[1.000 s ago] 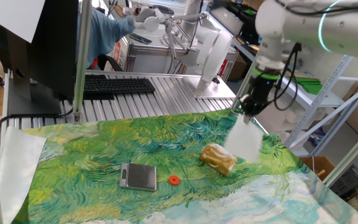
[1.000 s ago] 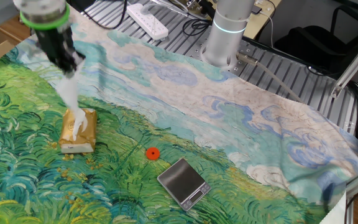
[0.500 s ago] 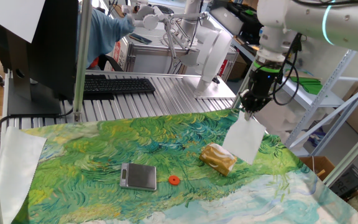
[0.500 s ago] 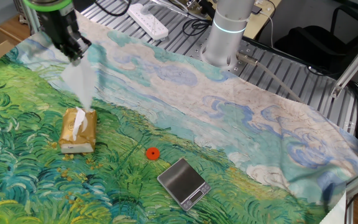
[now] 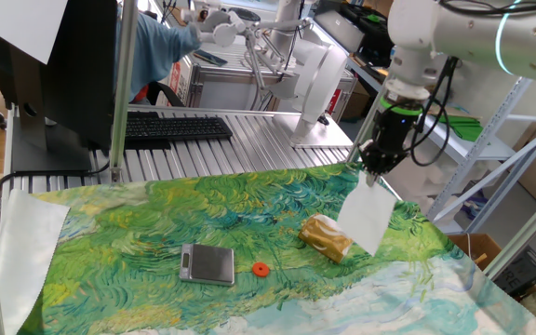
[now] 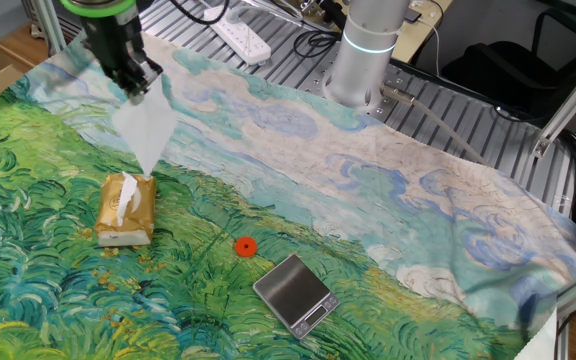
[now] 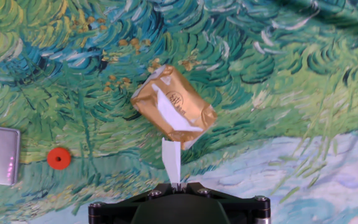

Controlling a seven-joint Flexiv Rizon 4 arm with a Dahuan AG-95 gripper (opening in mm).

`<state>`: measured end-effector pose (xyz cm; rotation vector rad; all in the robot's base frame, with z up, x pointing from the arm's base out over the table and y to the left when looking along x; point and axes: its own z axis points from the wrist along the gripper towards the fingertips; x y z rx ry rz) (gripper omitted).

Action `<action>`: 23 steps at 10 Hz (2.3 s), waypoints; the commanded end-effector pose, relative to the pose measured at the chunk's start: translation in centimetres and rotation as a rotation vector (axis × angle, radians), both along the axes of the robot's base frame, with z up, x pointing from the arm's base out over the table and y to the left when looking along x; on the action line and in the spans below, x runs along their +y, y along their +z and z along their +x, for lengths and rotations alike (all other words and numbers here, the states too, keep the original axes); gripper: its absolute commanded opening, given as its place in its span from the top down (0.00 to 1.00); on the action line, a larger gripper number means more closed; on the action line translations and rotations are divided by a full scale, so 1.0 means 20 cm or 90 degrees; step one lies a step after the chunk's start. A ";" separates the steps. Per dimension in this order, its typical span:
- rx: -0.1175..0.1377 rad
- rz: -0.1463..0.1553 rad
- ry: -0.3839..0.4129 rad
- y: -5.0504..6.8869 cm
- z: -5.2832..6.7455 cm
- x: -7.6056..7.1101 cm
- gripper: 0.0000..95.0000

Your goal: Pull out a napkin

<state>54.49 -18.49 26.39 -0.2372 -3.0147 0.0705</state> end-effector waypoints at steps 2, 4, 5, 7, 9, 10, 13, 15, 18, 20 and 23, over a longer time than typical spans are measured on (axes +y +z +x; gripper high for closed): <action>-0.015 -0.008 -0.044 -0.05 -0.13 0.12 1.00; -0.016 -0.007 -0.047 -0.06 -0.15 0.12 1.00; -0.016 -0.007 -0.048 -0.06 -0.15 0.12 1.00; -0.016 -0.007 -0.049 -0.06 -0.15 0.12 1.00; -0.016 -0.008 -0.052 -0.06 -0.15 0.12 1.00; -0.016 -0.009 -0.054 -0.06 -0.15 0.12 1.00; -0.017 -0.009 -0.059 -0.06 -0.15 0.12 0.80; -0.018 -0.009 -0.061 -0.06 -0.15 0.12 0.80; -0.018 -0.009 -0.062 -0.06 -0.15 0.12 0.80; -0.016 -0.010 -0.066 -0.06 -0.15 0.12 0.80; -0.017 -0.010 -0.078 -0.06 -0.15 0.12 0.80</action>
